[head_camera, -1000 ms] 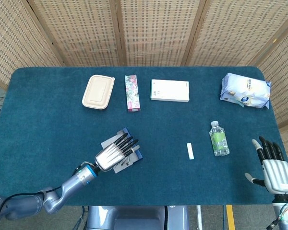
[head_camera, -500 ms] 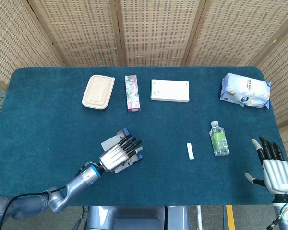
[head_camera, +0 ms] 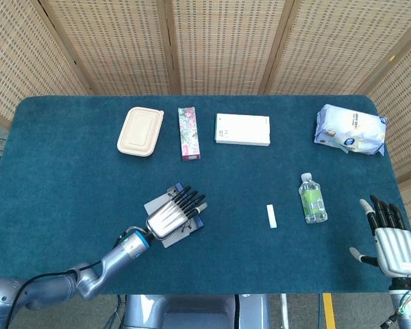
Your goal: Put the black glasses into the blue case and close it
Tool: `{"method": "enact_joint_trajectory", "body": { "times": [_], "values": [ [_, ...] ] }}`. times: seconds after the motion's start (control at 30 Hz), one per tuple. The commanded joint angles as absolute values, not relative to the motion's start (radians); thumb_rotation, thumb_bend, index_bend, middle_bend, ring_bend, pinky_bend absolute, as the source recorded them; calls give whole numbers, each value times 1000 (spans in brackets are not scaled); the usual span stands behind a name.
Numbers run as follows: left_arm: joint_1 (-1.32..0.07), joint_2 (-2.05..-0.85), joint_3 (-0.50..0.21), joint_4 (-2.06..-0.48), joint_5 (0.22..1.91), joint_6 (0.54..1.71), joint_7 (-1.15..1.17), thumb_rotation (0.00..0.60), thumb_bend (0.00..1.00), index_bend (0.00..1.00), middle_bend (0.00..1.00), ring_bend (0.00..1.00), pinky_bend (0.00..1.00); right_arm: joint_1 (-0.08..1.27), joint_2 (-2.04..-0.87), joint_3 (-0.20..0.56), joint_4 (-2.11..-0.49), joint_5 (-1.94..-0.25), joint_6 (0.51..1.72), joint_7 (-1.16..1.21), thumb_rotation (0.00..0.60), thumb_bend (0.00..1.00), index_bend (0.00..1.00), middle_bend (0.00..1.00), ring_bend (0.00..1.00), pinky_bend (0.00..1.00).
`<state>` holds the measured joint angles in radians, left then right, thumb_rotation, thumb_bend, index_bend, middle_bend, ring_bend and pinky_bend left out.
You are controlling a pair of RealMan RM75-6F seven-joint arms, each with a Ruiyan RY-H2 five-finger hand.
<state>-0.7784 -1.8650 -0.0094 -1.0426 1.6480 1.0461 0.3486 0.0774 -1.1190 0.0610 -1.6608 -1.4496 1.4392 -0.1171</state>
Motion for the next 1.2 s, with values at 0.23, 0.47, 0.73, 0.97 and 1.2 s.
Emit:
{"method": "enact_joint_trajectory", "body": {
  "times": [0.23, 0.47, 0.73, 0.97, 1.2],
  "values": [
    [-806, -1888, -23, -1014, 1641, 1022, 334, 600, 268, 0, 0, 0, 0, 77, -1119, 61, -1661, -1449, 1440, -117, 600, 0, 64, 0, 0, 0],
    [-804, -1875, -7, -1020, 1660, 1049, 319, 600, 270, 0, 0, 0, 0, 78, -1117, 61, -1662, -1448, 1438, -113, 600, 0, 64, 0, 0, 0],
    [-785, -1811, 9, -1083, 1683, 1104, 300, 600, 271, 0, 0, 0, 0, 78, -1117, 61, -1662, -1449, 1437, -111, 600, 0, 64, 0, 0, 0],
    [-706, -1648, 102, -1195, 1723, 1185, 201, 600, 271, 0, 0, 0, 0, 78, -1117, 60, -1663, -1450, 1438, -114, 600, 0, 64, 0, 0, 0],
    [-646, -1640, 152, -1107, 1742, 1233, 84, 600, 275, 21, 0, 0, 0, 77, -1118, 60, -1664, -1450, 1440, -119, 600, 0, 64, 0, 0, 0]
  ]
}}
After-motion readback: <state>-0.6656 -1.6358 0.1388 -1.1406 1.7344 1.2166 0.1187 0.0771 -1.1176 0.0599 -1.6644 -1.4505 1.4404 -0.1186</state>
